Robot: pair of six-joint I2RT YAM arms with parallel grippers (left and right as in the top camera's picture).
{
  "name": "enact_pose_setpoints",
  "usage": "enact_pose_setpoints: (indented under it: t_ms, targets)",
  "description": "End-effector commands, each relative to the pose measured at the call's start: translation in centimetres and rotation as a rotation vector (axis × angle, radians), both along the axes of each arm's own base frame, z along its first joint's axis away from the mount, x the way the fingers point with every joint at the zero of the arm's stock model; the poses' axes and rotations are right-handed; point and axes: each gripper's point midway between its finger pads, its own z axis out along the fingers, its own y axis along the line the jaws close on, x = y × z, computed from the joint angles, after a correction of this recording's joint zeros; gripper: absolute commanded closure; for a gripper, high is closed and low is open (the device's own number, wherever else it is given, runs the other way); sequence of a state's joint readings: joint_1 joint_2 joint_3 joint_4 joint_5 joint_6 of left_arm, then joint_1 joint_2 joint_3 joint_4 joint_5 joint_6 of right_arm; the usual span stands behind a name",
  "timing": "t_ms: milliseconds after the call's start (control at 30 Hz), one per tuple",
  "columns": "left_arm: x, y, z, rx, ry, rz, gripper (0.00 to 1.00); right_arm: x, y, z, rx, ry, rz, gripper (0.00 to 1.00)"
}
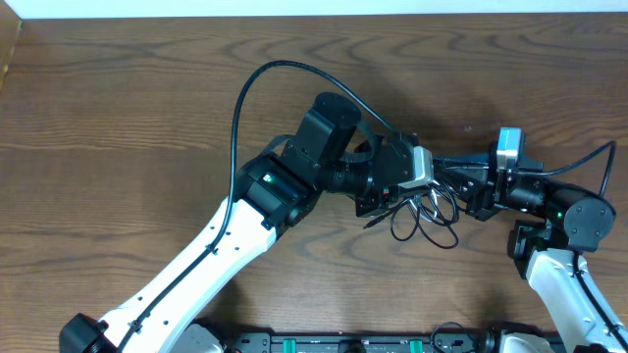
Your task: Untangle cables
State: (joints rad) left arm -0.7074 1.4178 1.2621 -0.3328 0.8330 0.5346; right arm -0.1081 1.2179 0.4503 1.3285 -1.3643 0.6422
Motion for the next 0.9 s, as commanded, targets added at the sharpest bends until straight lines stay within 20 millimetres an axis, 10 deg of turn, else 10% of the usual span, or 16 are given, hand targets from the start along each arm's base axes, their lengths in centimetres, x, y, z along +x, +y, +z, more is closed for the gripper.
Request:
enact_pose_setpoints:
  t_ms: [0, 500, 867]
  targets:
    - [-1.0, -0.5, 0.8, -0.026, 0.013, -0.053, 0.86, 0.8, -0.2, 1.0, 0.029, -0.031, -0.051, 0.99]
    - [-0.4, -0.3, 0.3, -0.002, 0.008, -0.018, 0.92, 0.9, -0.3, 1.0, 0.03, -0.031, -0.054, 0.99]
    - [2.8, 3.2, -3.8, 0.199, 0.083, 0.214, 0.93, 1.2, -0.9, 1.1, 0.035, -0.028, -0.08, 0.99]
